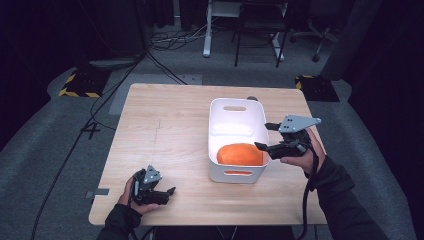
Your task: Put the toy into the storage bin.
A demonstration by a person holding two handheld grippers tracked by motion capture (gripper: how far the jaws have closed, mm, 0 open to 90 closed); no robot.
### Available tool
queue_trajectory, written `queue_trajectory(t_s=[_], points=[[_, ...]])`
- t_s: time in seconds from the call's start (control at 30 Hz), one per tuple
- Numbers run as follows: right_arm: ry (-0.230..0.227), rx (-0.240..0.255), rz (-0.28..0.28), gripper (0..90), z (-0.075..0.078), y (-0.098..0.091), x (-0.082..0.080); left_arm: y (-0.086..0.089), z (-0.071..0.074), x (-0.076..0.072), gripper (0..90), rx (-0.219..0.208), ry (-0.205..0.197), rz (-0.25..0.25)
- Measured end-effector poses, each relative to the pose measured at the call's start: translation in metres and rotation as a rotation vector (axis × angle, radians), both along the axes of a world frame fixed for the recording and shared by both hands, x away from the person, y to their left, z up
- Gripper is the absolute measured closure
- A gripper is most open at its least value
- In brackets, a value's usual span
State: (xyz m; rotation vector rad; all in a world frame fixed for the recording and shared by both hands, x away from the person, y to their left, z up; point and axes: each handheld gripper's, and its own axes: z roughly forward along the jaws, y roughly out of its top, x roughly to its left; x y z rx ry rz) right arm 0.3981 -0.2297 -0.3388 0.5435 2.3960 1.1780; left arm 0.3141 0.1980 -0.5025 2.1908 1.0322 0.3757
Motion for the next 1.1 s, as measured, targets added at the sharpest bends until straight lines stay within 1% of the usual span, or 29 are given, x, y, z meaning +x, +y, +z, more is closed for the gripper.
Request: queue_trajectory(t_s=[0.07,0.23,0.47,0.63,0.8,0.93,1.07,1.1], points=[[0.001,0.008,-0.012,26.6,0.002,-0.004,0.0,0.0,0.0,0.0,17.4,0.0,-0.002,0.001],[-0.022,-0.004,-0.025,26.6,0.005,-0.014,-0.001,0.0,0.0,0.0,17.4,0.0,0.0,0.0],[-0.028,-0.004,-0.062,26.6,0.008,-0.03,-0.002,0.0,0.0,0.0,17.4,0.0,0.0,0.0],[-0.021,0.0,-0.086,26.6,0.007,-0.041,-0.004,0.0,0.0,0.0,17.4,0.0,0.0,0.0],[-0.023,0.004,-0.101,26.6,0.006,-0.049,-0.006,0.0,0.0,0.0,17.4,0.0,0.0,0.0],[-0.015,0.015,-0.112,26.6,0.003,-0.056,-0.009,0.0,0.0,0.0,17.3,-0.001,-0.003,0.003],[-0.017,0.015,-0.122,26.6,0.001,-0.065,-0.01,0.0,0.0,0.0,17.3,-0.001,-0.003,0.003],[-0.012,0.014,-0.13,26.6,0.0,-0.067,-0.011,0.0,0.0,0.0,17.3,-0.001,-0.004,0.003]])
